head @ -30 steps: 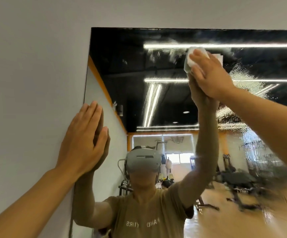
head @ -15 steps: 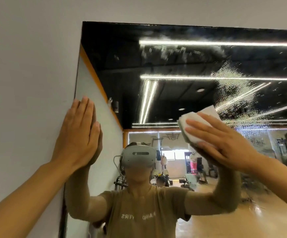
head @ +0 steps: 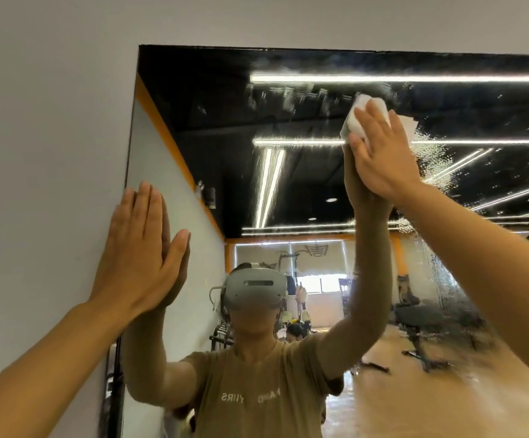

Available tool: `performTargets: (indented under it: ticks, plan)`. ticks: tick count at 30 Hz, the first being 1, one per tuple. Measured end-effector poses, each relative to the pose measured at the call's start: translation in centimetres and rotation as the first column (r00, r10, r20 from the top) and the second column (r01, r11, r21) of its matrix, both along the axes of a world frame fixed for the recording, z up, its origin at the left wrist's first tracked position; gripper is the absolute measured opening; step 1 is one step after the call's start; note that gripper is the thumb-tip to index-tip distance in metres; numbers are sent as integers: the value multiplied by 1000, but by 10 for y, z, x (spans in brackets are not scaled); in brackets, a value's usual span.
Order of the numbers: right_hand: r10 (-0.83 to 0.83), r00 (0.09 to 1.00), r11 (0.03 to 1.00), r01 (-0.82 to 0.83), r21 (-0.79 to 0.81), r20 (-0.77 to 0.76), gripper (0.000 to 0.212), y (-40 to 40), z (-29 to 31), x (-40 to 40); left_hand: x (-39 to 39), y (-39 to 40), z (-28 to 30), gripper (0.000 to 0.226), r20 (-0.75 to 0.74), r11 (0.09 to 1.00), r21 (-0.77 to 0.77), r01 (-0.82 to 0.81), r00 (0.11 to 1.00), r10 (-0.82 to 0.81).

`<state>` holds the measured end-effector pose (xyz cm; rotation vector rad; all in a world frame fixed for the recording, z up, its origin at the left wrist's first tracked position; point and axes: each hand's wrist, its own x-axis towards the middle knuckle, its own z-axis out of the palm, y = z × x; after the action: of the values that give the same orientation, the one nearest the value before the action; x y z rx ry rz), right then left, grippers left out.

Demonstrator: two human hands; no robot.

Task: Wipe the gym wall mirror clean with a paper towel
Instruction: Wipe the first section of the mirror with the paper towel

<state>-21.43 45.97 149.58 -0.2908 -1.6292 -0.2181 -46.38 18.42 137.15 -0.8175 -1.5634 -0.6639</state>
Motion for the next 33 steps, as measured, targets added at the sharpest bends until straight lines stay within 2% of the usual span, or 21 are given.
performTargets:
  ticks: [9, 13, 18, 22, 26, 29, 33]
  plan:
    - [54, 999, 994, -54, 99, 0, 47, -11, -175, -3, -1, 3, 0, 86, -12, 1000, 16, -20, 1000, 20]
    - [96, 995, 989, -96, 115, 6, 45, -9, -225, -6, 0, 4, 0, 83, -16, 999, 32, -19, 1000, 19]
    - [115, 993, 984, -116, 132, 18, 45, -7, -213, -1, 3, 3, -2, 82, -13, 999, 32, 25, 1000, -24]
    - [1, 1000, 993, -4, 116, 27, 58, -3, -156, 1, 9, 1, -10, 75, -39, 992, 23, 122, 992, -122]
    - [-20, 1000, 998, 20, 67, -5, 65, 0, -108, 1, 15, 3, -29, 70, -81, 986, 4, 166, 983, -165]
    - [-18, 1000, 995, 17, 96, 10, 59, 3, -125, 2, 15, 0, -47, 67, -110, 986, -19, 167, 980, -168]
    - [2, 999, 983, -9, 185, 35, 51, 7, -202, 5, 14, -4, -79, 67, -88, 980, -46, 194, 976, -198]
